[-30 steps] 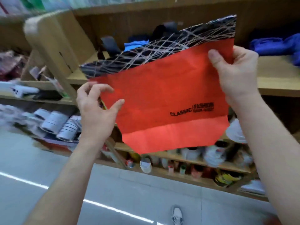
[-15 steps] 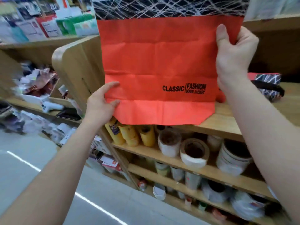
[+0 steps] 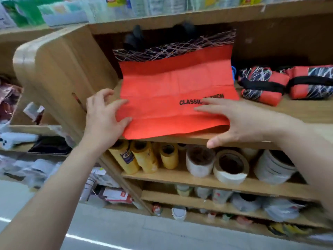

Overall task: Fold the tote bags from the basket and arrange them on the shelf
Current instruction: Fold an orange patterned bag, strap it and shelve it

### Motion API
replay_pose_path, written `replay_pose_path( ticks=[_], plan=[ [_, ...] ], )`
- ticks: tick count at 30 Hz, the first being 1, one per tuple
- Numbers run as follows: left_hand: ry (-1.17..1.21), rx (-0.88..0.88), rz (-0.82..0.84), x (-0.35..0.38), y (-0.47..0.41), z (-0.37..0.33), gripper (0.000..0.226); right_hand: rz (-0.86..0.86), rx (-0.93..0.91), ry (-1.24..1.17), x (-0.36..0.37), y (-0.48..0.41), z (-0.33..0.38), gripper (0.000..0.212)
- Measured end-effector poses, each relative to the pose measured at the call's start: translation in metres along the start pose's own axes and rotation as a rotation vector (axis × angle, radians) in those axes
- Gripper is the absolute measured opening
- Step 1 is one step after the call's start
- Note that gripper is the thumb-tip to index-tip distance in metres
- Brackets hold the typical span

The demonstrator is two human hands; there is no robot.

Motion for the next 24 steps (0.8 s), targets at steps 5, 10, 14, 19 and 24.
replay_pose_path(
  ticks=[5,10,14,19,24],
  plan=[
    [0.595,0.14,0.583,0.001,0.006,0.013,0.063,-0.237,0.12,-0.253,-0.002,0.003,-0.002,0.028],
    [0.648,-0.066,0.157,0.004,0.008,0.034,0.034,-0.197,0.248,-0.574,0.0,0.019,-0.003,0.011],
    [0.397,-0.093,0.013,0.007,0.001,0.026,0.037,-0.586,0.343,-0.611,0.006,0.022,-0.006,0.038],
    [0.448,-0.039,0.055,0.008,-0.007,0.024,0.026,-0.75,0.253,-0.196,0.015,0.016,0.001,0.051],
    [0.356,0.429,0.264,0.015,-0.01,0.013,0.045,-0.48,0.14,0.043,0.026,0.001,0.004,0.041]
  ],
)
Point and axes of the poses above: each hand's wrist, its own y-axis away from the middle knuckle, its own x-axis out of the palm, z = x × y, the point moved 4 cm from there along -y, towards the middle knuckle, and after that the axes turned 12 degrees about x, right-handed, at the moved point
